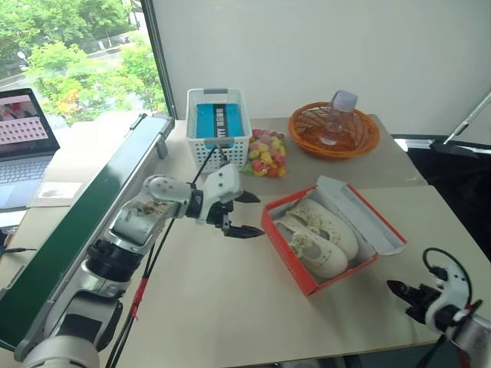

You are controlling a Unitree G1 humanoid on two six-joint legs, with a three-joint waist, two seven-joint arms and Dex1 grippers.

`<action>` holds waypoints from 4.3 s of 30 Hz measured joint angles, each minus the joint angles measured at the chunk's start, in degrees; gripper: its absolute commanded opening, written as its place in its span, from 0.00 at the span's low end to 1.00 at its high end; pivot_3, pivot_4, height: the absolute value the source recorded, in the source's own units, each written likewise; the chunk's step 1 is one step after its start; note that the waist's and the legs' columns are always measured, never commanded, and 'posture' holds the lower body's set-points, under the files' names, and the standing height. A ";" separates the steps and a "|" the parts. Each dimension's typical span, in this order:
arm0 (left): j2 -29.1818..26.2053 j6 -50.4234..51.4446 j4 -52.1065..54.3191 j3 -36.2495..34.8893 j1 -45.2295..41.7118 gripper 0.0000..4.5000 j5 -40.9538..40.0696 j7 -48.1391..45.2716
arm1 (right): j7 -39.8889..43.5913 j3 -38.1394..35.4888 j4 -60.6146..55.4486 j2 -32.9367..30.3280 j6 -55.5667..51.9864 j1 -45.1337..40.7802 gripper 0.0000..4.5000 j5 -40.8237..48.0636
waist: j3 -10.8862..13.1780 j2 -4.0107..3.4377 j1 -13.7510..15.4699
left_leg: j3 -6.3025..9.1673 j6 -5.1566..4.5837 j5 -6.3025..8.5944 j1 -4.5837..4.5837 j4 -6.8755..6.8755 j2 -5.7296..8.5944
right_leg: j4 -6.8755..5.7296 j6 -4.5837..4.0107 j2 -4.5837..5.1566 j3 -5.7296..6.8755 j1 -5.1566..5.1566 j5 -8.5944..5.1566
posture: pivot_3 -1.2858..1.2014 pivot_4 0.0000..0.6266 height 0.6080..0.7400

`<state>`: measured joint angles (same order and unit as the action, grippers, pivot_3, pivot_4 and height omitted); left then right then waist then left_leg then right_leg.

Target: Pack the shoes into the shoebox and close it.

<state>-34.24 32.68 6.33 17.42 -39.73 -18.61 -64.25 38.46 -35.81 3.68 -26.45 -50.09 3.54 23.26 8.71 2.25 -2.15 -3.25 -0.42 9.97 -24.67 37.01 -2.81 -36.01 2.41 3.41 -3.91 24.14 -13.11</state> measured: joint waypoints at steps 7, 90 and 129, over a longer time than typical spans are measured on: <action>-0.84 1.17 1.84 -0.76 0.29 0.93 0.00 0.51 | 1.94 3.76 19.14 -2.37 12.25 -11.06 0.01 -0.06 | -0.07 0.34 -0.55 | -0.09 -0.06 -0.05 0.15 0.05 0.01 | 0.05 0.12 0.02 -0.11 -0.13 0.20 | 0.52 0.24 1.00; -1.34 3.55 6.28 -2.86 5.94 0.93 2.00 7.60 | 9.33 37.35 -15.81 -14.95 -3.11 -22.35 0.01 9.86 | -0.88 0.46 1.73 | -0.45 -0.37 0.37 -0.47 -0.24 -0.05 | 0.64 0.23 0.64 0.51 0.40 0.55 | 0.52 0.24 1.00; 11.43 -15.22 6.00 -13.87 36.13 1.00 3.15 27.07 | -5.98 -1.10 -6.75 -1.14 36.31 10.15 0.99 -4.37 | -0.42 -0.11 1.53 | -0.59 -0.49 0.35 -0.35 0.01 0.09 | 0.89 0.21 0.91 0.46 0.11 0.55 | 0.52 0.24 1.00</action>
<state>-22.80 17.46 12.32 3.55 -3.60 -15.46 -37.18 32.49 -36.92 -3.07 -27.59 -13.78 13.69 18.89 8.29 2.14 -0.62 -3.84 -0.91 10.32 -25.02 37.03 -2.72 -35.12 2.62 4.32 -3.45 24.25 -12.56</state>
